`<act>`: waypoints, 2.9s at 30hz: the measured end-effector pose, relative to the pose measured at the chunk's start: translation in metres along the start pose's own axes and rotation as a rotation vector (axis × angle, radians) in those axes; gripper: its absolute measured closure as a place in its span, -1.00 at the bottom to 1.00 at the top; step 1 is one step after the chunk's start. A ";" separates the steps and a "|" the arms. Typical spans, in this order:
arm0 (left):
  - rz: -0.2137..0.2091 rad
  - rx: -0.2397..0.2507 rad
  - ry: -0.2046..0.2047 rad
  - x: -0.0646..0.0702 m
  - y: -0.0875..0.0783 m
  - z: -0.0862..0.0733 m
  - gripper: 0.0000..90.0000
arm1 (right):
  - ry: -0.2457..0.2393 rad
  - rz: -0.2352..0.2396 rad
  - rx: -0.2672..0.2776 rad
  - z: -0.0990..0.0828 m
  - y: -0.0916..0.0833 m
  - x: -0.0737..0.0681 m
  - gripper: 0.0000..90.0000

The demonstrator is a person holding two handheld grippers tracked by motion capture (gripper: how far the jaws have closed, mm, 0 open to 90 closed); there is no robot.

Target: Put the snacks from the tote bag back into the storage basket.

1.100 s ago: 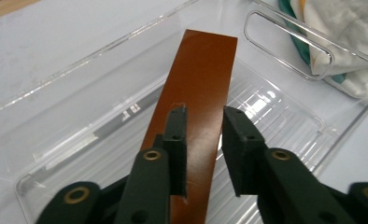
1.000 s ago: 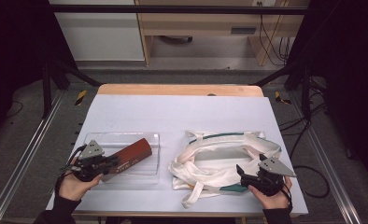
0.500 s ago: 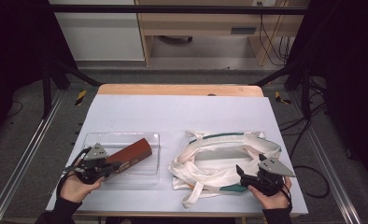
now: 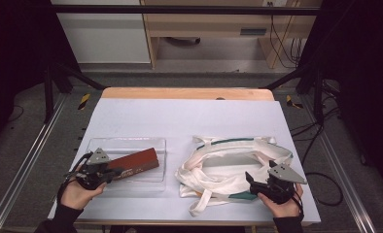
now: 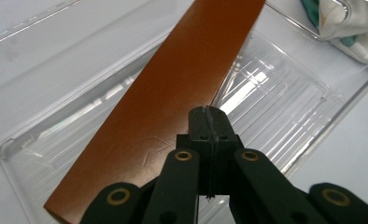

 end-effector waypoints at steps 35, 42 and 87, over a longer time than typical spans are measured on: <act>0.089 0.031 -0.125 -0.031 -0.005 -0.002 0.99 | 0.003 0.003 -0.001 0.000 0.000 -0.001 -0.78; 0.094 0.038 -0.139 -0.035 -0.004 -0.003 0.99 | 0.004 0.003 -0.002 0.000 0.000 -0.001 -0.78; 0.109 0.114 -0.155 -0.039 -0.010 0.001 0.74 | 0.006 0.003 0.003 0.001 -0.001 0.000 -0.79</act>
Point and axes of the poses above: each handheld gripper's, and its own axes: y roughly forward along the jaws, z roughly out of its top, x roughly to its right, the point moved 6 cm from there along y, roughly forward along the jaws, and after that the axes turned 15 degrees about -y, right-handed, at the moved point
